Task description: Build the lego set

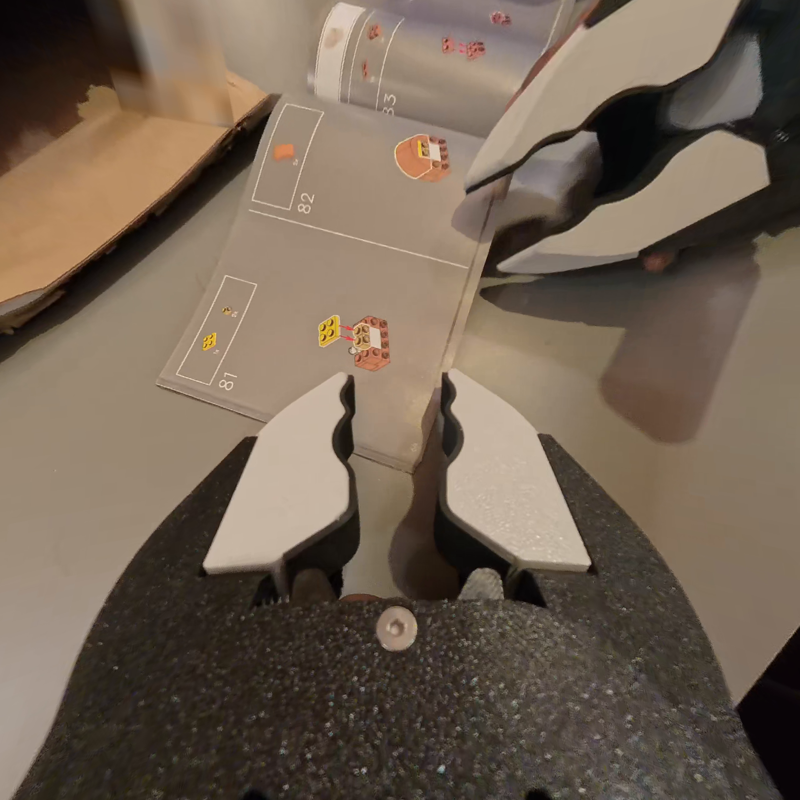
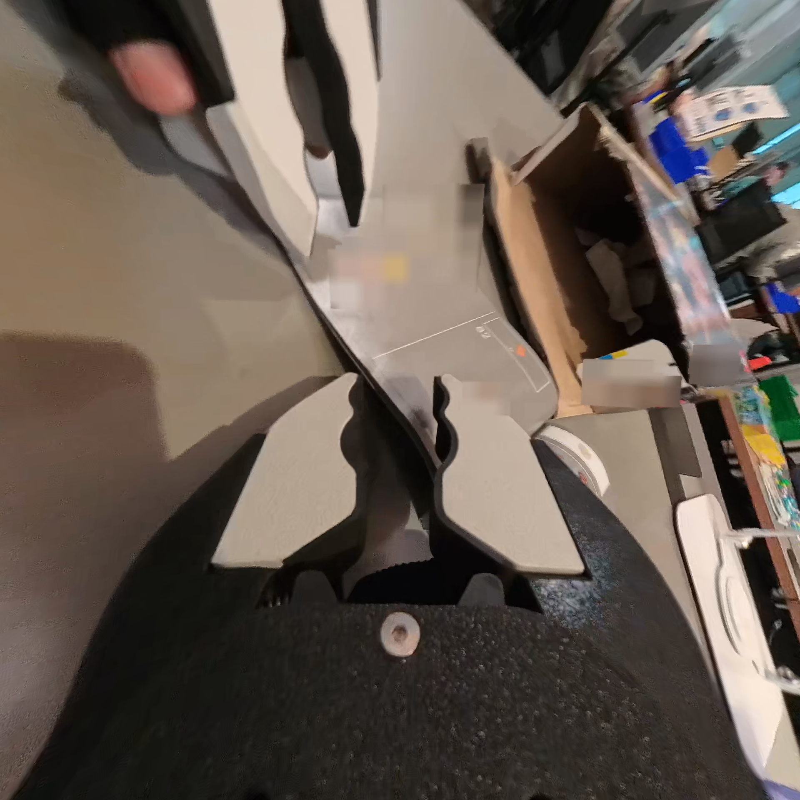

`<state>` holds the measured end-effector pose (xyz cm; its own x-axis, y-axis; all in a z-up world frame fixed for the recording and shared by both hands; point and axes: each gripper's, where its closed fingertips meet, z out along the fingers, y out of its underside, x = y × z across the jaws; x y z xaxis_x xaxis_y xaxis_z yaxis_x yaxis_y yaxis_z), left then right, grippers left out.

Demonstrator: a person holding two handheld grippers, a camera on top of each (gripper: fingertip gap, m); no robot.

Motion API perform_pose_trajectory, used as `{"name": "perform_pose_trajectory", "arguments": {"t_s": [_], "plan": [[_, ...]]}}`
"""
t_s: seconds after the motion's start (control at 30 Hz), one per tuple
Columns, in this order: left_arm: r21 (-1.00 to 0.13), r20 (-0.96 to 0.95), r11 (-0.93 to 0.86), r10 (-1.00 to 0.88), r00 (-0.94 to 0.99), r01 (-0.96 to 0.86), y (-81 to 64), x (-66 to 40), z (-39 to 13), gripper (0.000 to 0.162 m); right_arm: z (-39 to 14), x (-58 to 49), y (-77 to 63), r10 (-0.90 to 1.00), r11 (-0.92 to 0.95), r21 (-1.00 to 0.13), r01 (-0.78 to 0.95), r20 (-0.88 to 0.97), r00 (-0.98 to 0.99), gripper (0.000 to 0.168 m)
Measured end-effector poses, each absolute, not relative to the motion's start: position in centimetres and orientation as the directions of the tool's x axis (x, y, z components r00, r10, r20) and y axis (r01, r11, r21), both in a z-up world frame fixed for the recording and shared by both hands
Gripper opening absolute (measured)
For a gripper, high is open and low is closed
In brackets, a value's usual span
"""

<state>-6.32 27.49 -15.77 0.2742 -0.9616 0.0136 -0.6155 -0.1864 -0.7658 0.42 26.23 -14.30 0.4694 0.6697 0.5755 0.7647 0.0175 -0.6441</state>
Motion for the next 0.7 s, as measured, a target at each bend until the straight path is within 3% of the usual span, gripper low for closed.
{"name": "perform_pose_trajectory", "arguments": {"t_s": [0.7], "plan": [[-0.717, -0.038, -0.112, -0.979, 0.199, -0.688, 25.8, -5.9, -16.7, 0.028, -14.9, -2.0, 25.9, 0.806, 0.1, -0.424, 0.9, 0.565, 0.177, 0.035]]}}
